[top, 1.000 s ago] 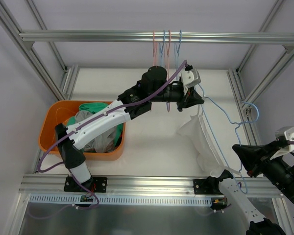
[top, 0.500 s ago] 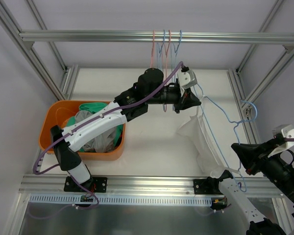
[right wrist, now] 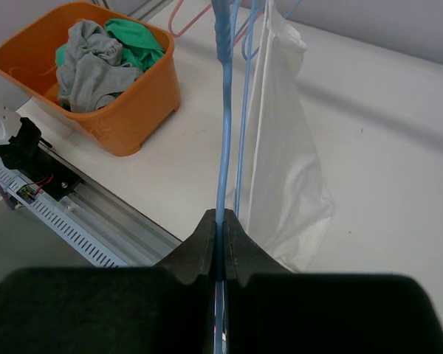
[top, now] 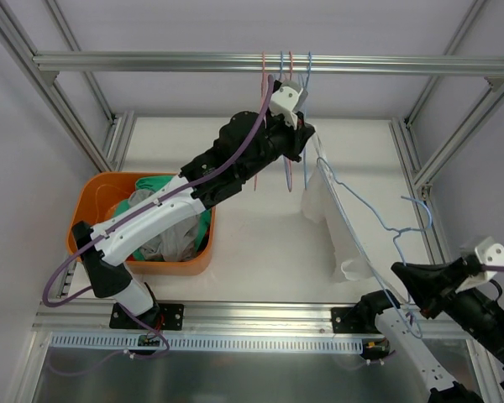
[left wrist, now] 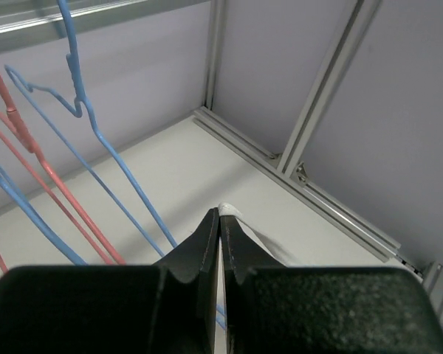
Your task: Remove the tank top from the hanger
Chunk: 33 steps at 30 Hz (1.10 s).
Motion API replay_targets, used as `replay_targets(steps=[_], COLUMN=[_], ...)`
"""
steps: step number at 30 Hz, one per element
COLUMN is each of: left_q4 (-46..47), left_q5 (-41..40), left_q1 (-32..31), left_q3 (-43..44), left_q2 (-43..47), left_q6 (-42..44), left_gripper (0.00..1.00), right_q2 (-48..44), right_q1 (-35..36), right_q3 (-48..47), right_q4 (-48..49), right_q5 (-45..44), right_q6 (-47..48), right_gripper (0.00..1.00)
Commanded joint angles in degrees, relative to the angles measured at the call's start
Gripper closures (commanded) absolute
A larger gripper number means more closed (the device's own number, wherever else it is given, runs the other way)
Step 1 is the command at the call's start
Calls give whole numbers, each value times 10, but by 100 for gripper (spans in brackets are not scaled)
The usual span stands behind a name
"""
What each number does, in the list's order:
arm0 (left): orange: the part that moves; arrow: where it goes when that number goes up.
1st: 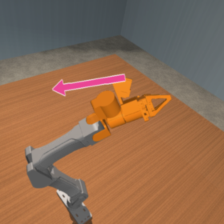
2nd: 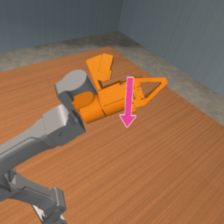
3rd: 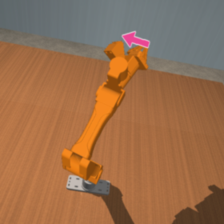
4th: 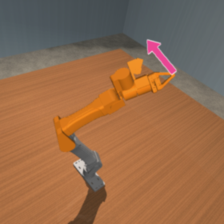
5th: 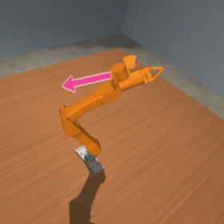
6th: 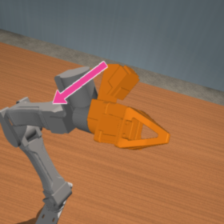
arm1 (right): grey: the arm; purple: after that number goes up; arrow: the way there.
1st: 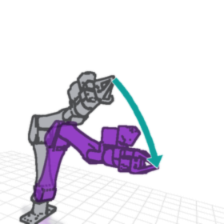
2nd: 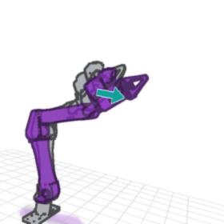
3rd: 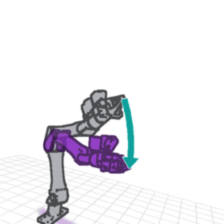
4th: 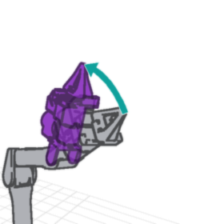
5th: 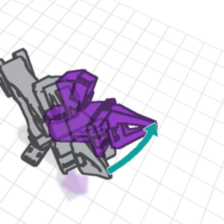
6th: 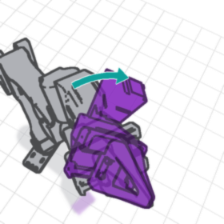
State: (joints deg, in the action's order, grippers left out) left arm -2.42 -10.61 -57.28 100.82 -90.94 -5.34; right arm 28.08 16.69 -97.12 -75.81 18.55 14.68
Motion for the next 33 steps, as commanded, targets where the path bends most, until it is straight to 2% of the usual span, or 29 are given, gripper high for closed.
replay_targets(steps=[1,2,4,5,6,8,9,10,11,13,14,16,17,19,20,22,23,25,26,28,29,31,32,33], left_q4=[-2,-2,-1,-1,1,16,21,22,42,84,100,120,120,120,120,120,120,117,116,110,101,82,67,61], left_q5=[-29,33,101,145,232,321,398,431,460,545,573,639,656,672,655,595,516,454,412,371,358,316,307,289], left_q1=[1,1,1,1,1,1,0,-1,-1,-5,-7,-20,-24,-36,-38,-42,-45,-45,-46,-49,-53,-62,-66,-78], left_q3=[34,32,31,27,25,15,9,1,-24,-59,-97,-127,-151,-175,-205,-240,-270,-293,-306,-314,-319,-320,-323,-324], left_q2=[4,5,8,8,10,12,15,17,21,36,42,45,42,31,30,30,30,23,21,14,10,7,6,8], left_q6=[-27,-26,-23,-21,-20,-20,-21,-25,-34,-45,-55,-58,-59,-67,-70,-72,-73,-82,-85,-102,-105,-100,-95,-91], left_gripper=[100,100,100,100,100,100,100,100,100,100,100,100,100,100,100,100,100,100,100,100,100,100,99,96], right_q2=[-27,-32,-46,-65,-77,-118,-135,-151,-168,-211,-223,-249,-252,-233,-221,-192,-187,-182,-180,-178,-170,-156,-135,-124], right_q1=[10,11,10,10,10,11,10,10,11,10,10,11,10,10,9,9,10,9,10,9,9,9,9,9], right_q3=[-22,-24,-11,0,32,78,137,168,200,301,337,414,487,556,557,549,546,527,500,452,422,340,316,279], right_q4=[30,52,86,125,148,241,280,325,420,530,657,807,964,1101,1154,1151,1115,1020,906,757,588,448,340,300], right_q5=[18,-4,-35,-77,-100,-166,-180,-182,-205,-200,-192,-170,-170,-173,-169,-147,-154,-170,-168,-204,-200,-166,-171,-180], right_q6=[11,5,-4,-16,-24,-53,-61,-69,-84,-95,-97,-105,-105,-93,-82,-29,-21,-9,-1,-10,-11,-1,-15,-23], right_gripper=[100,100,100,100,100,100,100,100,100,100,100,100,100,100,100,100,100,100,100,100,100,100,100,100])
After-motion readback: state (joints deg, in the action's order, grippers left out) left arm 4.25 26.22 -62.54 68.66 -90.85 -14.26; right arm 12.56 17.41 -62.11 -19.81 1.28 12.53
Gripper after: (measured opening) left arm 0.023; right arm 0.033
